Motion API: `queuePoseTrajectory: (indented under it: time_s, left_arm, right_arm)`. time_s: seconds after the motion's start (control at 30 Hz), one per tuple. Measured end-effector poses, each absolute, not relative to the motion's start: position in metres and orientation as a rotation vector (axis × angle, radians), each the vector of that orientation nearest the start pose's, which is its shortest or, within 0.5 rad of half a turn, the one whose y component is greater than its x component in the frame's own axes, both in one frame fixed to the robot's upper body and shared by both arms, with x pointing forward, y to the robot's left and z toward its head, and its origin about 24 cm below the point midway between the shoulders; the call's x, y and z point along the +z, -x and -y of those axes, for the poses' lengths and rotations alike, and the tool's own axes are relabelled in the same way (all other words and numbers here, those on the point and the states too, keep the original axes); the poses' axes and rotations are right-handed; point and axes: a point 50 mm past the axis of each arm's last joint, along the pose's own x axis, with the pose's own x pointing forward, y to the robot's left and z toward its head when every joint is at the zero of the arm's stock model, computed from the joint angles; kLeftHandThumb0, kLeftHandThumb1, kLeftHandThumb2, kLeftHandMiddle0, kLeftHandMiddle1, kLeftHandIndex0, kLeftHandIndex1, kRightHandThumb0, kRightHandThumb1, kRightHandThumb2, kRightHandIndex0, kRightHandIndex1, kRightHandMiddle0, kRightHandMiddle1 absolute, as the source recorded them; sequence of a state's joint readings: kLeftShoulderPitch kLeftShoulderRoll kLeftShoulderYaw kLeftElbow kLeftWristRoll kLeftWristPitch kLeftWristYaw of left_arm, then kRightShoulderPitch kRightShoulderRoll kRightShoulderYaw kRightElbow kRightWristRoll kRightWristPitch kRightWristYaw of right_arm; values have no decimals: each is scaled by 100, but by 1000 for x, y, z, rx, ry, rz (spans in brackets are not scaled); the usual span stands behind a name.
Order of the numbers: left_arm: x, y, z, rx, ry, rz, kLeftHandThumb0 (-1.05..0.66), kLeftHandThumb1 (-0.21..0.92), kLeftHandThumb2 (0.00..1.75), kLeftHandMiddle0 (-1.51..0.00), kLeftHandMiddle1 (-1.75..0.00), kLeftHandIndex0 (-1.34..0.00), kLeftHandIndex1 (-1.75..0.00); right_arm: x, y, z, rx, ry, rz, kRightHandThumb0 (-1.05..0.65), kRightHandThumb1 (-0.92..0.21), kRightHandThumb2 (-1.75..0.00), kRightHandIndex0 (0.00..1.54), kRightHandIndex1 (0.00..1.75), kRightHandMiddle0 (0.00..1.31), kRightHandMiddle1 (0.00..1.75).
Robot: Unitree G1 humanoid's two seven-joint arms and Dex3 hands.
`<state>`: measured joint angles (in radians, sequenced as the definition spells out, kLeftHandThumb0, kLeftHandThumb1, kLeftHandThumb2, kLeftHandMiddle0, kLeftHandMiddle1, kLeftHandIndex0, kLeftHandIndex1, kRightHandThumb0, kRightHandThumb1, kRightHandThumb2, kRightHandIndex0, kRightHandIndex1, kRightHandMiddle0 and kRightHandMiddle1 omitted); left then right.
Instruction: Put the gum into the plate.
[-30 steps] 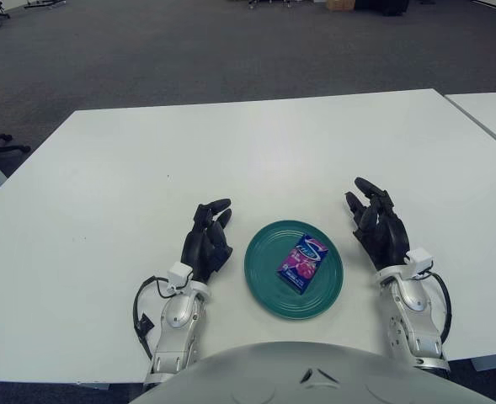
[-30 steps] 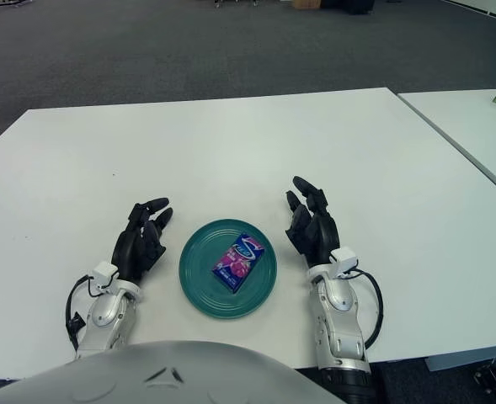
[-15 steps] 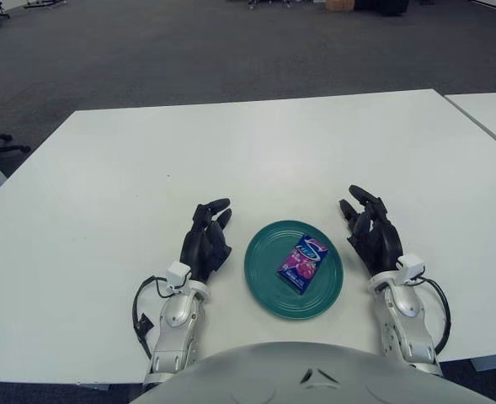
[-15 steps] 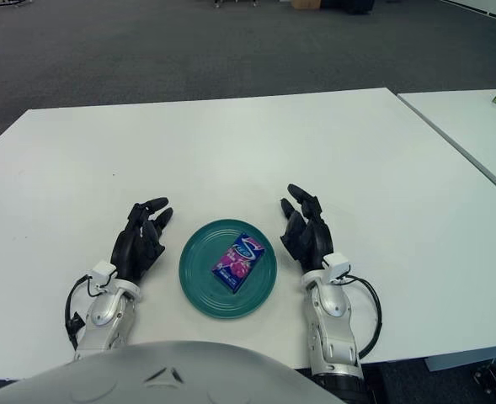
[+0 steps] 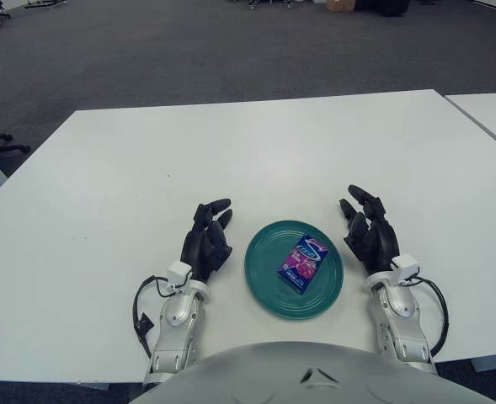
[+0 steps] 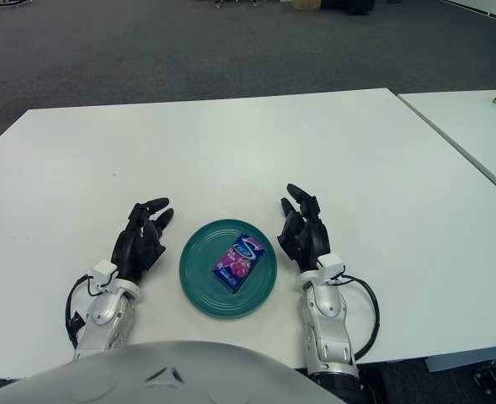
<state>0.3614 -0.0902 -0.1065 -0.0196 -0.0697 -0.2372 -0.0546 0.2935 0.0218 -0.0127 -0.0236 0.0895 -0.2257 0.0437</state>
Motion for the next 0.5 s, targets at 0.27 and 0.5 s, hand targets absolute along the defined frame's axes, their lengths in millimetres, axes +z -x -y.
queuePoseTrajectory:
  time_s: [0.27, 0.5]
  left_arm:
    - [-2, -177, -128, 28, 161, -86, -92, 92, 97, -39, -61, -20, -110]
    - [-2, -176, -129, 44, 145, -90, -92, 92, 97, -38, -64, -20, -111]
  right_arm:
    - [5, -190, 165, -82, -95, -70, -84, -92, -91, 27, 0, 0, 58]
    - [5, -190, 164, -84, -84, -89, -81, -92, -91, 25, 0, 0, 53]
